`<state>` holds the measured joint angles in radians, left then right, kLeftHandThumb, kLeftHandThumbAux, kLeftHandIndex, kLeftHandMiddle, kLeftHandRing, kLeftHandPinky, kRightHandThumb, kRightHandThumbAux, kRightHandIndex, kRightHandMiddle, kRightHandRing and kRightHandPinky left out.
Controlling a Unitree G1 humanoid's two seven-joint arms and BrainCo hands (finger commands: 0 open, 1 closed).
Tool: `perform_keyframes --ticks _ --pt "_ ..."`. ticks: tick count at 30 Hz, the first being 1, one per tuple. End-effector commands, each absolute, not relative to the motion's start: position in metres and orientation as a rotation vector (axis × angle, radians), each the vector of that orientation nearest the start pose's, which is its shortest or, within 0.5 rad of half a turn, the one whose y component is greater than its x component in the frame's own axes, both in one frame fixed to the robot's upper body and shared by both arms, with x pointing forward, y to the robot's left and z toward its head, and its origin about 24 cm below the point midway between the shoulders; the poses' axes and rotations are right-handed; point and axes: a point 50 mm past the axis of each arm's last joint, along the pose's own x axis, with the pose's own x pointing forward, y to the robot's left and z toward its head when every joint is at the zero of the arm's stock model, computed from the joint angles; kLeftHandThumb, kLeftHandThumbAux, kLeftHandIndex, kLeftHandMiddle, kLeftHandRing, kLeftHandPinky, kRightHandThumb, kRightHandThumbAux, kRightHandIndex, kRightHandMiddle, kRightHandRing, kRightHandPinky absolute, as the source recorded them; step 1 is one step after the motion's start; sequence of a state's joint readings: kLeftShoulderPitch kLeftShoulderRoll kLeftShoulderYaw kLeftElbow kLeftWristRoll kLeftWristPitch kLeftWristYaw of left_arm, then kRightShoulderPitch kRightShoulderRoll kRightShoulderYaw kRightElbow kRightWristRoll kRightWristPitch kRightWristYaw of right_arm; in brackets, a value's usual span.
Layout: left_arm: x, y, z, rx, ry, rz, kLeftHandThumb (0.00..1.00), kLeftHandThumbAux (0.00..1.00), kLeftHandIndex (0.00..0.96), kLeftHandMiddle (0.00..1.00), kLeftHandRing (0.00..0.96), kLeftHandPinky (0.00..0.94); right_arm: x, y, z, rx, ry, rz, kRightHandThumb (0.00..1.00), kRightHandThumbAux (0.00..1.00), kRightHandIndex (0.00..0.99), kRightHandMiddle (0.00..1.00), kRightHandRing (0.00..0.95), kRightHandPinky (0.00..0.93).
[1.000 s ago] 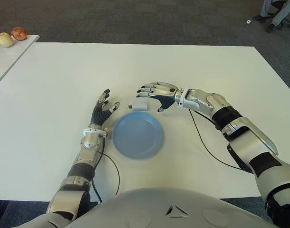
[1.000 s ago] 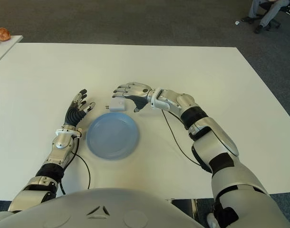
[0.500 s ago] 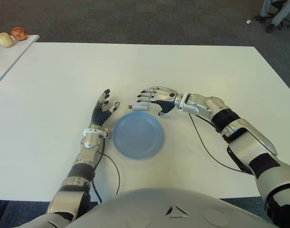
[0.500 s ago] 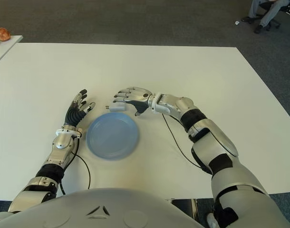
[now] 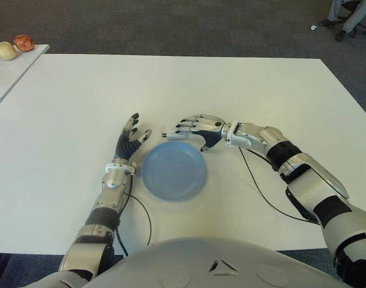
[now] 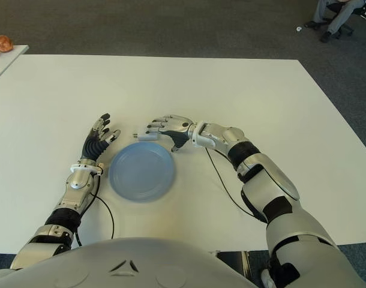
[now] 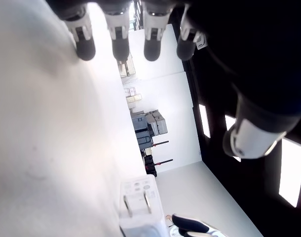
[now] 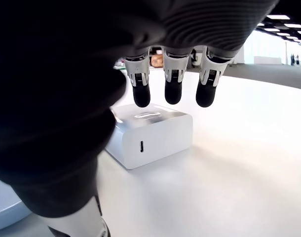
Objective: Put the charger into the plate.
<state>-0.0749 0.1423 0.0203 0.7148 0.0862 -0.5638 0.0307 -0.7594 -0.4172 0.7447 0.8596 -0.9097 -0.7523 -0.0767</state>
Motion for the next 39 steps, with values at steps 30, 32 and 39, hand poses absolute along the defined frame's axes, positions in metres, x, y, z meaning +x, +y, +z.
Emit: perform_keyframes --ticks 30,32,39 --pt "0.197 0.184 -0.08 0.204 0.303 -0.019 0.0 0.563 0.032 0.052 0.041 0.036 0.312 -0.096 0.027 -1.409 -0.392 1.121 0.0 0.775 0.013 0.056 0.047 0.08" --pt "0.196 0.184 -0.08 0.203 0.302 -0.02 0.0 0.56 0.032 0.051 0.04 0.037 0.313 -0.097 0.027 -1.409 -0.391 1.121 0.0 0.779 0.014 0.058 0.05 0.083" --pt "0.196 0.183 -0.08 0.204 0.302 -0.025 0.0 0.549 0.035 0.051 0.04 0.037 0.314 -0.1 0.029 -1.41 -0.382 1.119 0.0 0.781 0.016 0.063 0.057 0.085"
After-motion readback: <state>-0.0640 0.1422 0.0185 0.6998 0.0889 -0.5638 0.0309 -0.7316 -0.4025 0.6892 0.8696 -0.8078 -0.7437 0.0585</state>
